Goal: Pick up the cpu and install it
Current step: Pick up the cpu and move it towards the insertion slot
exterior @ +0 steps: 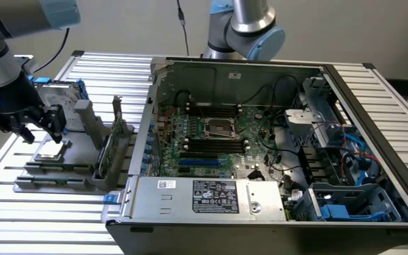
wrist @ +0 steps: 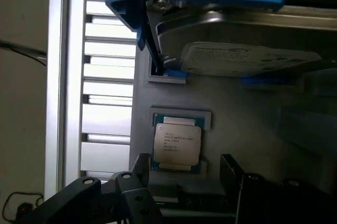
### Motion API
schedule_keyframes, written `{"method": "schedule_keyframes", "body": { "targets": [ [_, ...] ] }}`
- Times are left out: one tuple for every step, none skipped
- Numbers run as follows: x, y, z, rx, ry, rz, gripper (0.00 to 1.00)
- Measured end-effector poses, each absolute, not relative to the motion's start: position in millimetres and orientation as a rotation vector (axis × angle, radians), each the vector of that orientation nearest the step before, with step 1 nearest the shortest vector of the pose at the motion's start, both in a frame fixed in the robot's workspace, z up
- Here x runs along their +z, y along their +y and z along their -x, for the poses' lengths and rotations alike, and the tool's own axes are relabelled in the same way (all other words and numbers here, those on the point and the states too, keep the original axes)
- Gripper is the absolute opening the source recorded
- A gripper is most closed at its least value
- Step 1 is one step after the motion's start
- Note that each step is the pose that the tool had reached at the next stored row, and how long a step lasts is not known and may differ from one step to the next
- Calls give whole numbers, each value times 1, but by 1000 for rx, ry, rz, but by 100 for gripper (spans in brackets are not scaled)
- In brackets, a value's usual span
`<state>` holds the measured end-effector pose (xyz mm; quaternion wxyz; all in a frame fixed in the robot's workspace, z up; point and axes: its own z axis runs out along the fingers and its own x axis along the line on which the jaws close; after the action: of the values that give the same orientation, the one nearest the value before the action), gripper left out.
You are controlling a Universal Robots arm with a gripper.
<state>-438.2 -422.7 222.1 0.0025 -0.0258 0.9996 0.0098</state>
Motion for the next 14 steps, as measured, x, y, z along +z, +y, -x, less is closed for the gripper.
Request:
{"method": "schedule_keyframes", "body": {
  "targets": [
    [221, -423, 438, 32, 3135, 81, 65],
    [220, -423, 439, 34, 3135, 81, 65],
    [219, -423, 439, 35, 3135, 81, 65],
    [218, -423, 439, 37, 3135, 81, 65],
    [217, -423, 439, 39, 3135, 81, 65],
    [216, -423, 439, 42, 3135, 81, 65],
    [215, -423, 439, 45, 3135, 81, 65],
    [214, -423, 439, 47, 3135, 81, 65],
    [214, -423, 440, 50, 3135, 81, 65],
    [213, -423, 440, 52, 3135, 81, 65],
    [212, -423, 440, 54, 3135, 81, 65],
    [211, -423, 440, 56, 3135, 81, 65],
    [210, -423, 440, 58, 3135, 81, 65],
    [209, -423, 440, 60, 3135, 81, 65]
  ]
}}
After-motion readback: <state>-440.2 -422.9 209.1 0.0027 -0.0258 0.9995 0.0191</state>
